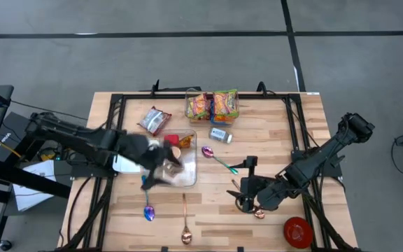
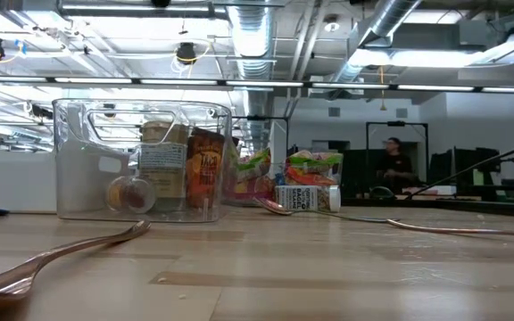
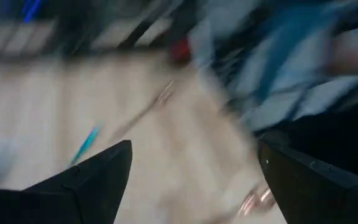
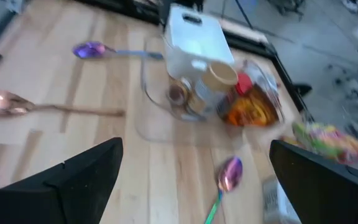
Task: Pick & Place Food Item
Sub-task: Put the right gold spoon into the white bin
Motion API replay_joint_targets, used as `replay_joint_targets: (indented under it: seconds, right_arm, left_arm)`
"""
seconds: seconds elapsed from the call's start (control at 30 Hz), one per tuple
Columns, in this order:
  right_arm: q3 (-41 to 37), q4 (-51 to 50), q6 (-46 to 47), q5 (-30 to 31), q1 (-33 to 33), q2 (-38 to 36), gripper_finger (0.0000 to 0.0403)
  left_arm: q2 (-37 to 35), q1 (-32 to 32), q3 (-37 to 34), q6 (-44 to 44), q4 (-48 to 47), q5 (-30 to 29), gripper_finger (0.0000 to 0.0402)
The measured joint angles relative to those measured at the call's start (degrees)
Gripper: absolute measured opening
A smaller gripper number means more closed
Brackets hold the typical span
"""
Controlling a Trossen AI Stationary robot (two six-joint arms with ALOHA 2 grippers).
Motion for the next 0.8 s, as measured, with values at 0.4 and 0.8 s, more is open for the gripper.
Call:
replay_joint_targets:
  seconds: [0.4,0.8]
  right_arm:
    - [0.0,-16.6,15.9,0.7,0.0,0.0,0.0400]
    - [0.0,-27.6,30.9,-4.3,-0.3,0.0,0.0400]
  left_arm:
    - [2.5,-21.3,-11.1,24.3,40.7,-11.0,0.0341]
    - [3.4,-40.6,-11.2,40.2,44.1,-35.1,0.0341]
